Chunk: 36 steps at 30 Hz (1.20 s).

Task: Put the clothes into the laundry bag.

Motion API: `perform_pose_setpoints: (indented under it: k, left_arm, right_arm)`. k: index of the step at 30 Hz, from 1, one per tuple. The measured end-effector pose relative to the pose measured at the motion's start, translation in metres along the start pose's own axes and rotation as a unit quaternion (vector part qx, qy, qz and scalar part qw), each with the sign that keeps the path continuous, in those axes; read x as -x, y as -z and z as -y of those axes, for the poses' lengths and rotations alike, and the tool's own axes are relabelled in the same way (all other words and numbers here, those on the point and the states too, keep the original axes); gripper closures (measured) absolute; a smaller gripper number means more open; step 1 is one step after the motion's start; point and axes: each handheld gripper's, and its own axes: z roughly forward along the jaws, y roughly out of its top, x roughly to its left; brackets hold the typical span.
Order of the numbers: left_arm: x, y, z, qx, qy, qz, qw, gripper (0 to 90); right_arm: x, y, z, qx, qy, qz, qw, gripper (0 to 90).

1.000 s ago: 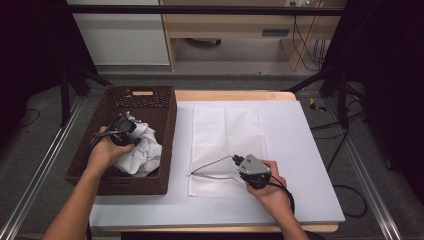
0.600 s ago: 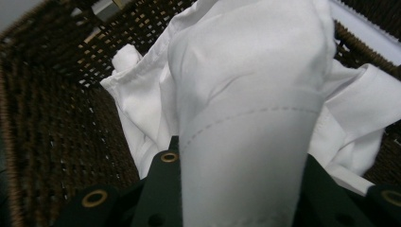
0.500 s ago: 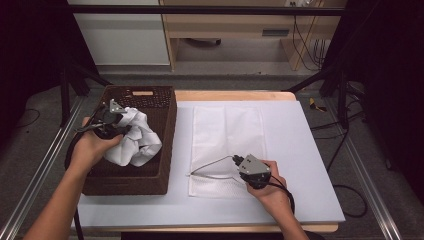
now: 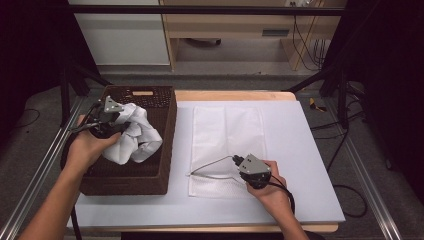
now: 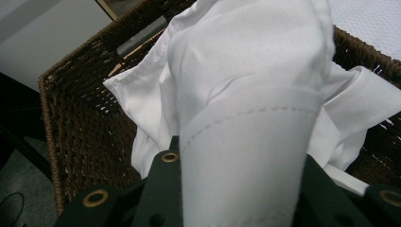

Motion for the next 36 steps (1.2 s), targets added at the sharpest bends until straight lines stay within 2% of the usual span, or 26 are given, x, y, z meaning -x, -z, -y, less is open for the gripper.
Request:
perform_pose_setpoints:
  k: [9, 17, 22, 27, 31, 36]
  left_arm:
    - [-0.004, 0.006, 0.001, 0.014, 0.009, -0.003, 0.9999, 72.4]
    - [-0.005, 0.012, 0.003, 0.023, 0.009, -0.005, 0.9997, 72.4]
    - [-0.002, 0.016, 0.000, 0.037, 0.011, -0.002, 0.9993, 72.4]
    - [0.004, 0.022, -0.004, 0.052, 0.003, -0.002, 0.9986, 72.4]
    - [0.009, 0.029, -0.007, 0.074, 0.003, -0.002, 0.9972, 72.4]
    - [0.013, 0.033, -0.008, 0.084, -0.004, 0.000, 0.9965, 72.4]
  right_arm:
    - [0.003, 0.000, 0.002, 0.008, -0.021, -0.010, 0.9997, 87.6]
    - [0.003, -0.001, 0.003, 0.004, -0.028, -0.016, 0.9995, 87.9]
    - [0.004, -0.001, 0.004, 0.007, -0.033, -0.019, 0.9993, 88.5]
    - [0.006, -0.001, 0.005, 0.008, -0.046, -0.023, 0.9987, 88.5]
    - [0.006, -0.002, 0.007, 0.007, -0.049, -0.024, 0.9985, 88.6]
    - [0.006, -0.002, 0.006, 0.009, -0.057, -0.024, 0.9981, 88.5]
